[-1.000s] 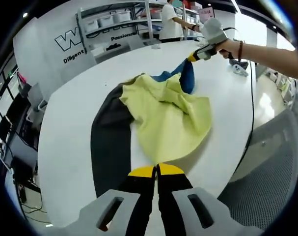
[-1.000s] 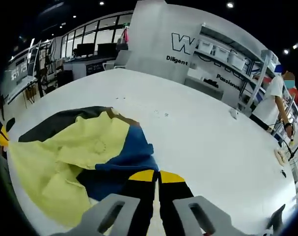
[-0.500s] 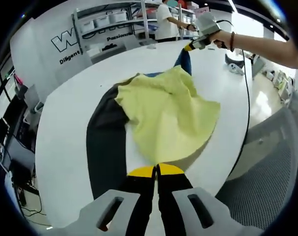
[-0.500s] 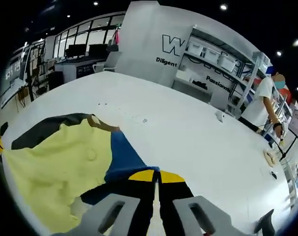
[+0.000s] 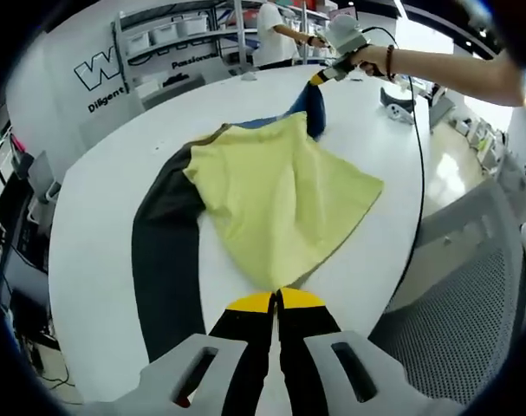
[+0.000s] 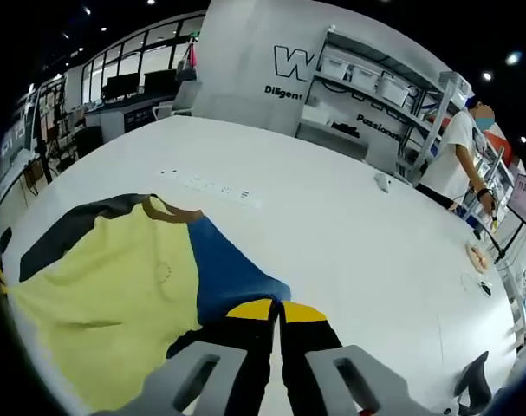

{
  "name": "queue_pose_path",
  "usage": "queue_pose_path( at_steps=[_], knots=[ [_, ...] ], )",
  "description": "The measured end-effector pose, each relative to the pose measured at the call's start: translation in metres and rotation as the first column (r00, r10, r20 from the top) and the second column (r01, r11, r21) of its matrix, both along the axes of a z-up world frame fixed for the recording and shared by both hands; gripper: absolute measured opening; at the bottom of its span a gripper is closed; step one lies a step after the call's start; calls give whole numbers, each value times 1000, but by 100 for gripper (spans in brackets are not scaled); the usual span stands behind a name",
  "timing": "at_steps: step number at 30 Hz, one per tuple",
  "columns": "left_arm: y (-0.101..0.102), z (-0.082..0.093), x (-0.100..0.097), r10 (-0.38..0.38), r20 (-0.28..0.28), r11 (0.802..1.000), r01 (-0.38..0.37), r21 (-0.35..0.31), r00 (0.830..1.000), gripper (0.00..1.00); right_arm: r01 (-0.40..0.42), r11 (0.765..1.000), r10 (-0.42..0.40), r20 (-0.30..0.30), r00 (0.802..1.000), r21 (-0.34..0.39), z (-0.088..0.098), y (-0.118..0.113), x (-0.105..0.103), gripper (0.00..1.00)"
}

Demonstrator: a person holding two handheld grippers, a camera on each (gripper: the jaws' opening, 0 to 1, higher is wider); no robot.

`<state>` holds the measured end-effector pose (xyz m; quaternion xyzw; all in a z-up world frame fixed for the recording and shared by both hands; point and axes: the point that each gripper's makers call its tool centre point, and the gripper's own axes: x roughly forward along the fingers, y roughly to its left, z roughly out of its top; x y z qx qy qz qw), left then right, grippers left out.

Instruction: Fold the garment on the visible template until the final outline fits inside the template.

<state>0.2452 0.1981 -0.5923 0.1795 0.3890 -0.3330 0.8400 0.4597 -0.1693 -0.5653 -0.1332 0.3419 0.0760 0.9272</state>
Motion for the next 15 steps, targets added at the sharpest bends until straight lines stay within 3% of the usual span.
queue_pose_path(
  at_steps=[3,4,6,10,15],
  knots=[
    [-5,-3,-3,-9,-14,1000,8,-9,1000,4,13,1000,-12,-42,999,27,-10,2,-8,2],
    [-6,-4,-4,-12,-14,1000,12,-6,1000,4,27,999,-25,-61,998,32,-13,2,-11,13],
    [-6,-6,-5,-18,-15,1000,18,7,1000,4,32,997,-29,-46,999,73,-12,9,-15,27],
    [-6,-5,-5,-15,-14,1000,15,-1,1000,4,-26,998,31,-67,997,65,-16,22,-33,29],
    [-4,-3,-2,-6,-1,1000,6,2,1000,4,-46,975,65,-82,995,216,-16,51,-56,39]
  ],
)
